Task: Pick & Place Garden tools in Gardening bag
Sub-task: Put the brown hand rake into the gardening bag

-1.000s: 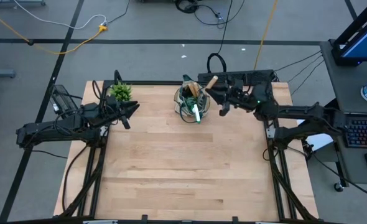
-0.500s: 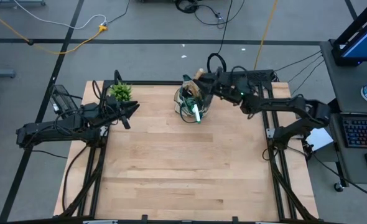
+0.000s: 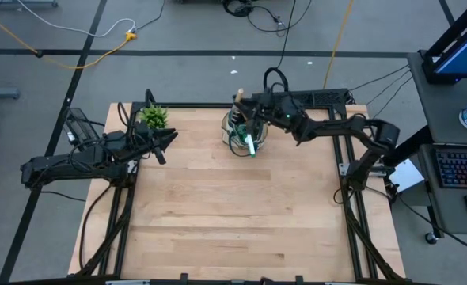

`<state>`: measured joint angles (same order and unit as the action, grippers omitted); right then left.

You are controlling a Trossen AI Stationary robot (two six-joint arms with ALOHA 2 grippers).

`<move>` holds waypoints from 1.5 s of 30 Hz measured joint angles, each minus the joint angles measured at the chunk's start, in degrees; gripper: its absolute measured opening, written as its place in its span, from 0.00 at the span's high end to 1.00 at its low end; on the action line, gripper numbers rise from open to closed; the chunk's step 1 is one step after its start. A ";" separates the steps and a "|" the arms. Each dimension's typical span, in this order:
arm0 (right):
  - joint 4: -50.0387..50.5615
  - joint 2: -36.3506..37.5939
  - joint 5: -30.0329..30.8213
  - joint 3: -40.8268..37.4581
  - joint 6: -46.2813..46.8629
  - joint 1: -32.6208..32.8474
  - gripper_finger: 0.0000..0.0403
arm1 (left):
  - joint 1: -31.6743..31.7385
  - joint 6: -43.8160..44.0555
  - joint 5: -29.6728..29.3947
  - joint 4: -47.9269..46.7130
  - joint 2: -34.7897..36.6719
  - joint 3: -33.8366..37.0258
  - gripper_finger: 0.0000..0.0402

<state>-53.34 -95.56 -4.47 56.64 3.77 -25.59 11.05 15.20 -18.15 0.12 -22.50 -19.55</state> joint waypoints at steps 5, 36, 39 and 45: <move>-0.06 -2.39 0.22 0.01 -0.15 -0.68 0.85 | 0.00 0.00 -0.01 -0.04 0.00 -0.01 0.75; 7.78 -5.95 2.01 0.02 0.16 -2.25 0.85 | -0.01 0.00 -0.02 -0.13 0.00 -0.01 0.75; 3.94 -6.00 2.04 -0.02 0.68 -2.26 0.85 | 0.00 0.00 -0.02 -0.11 0.00 0.00 0.75; 2.96 -5.96 4.66 0.00 0.13 -3.29 0.85 | 0.01 0.00 -0.02 -0.12 0.01 0.00 0.75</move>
<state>-50.38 -101.52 0.19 56.64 3.90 -28.89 11.06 15.20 -18.17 0.00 -22.49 -19.55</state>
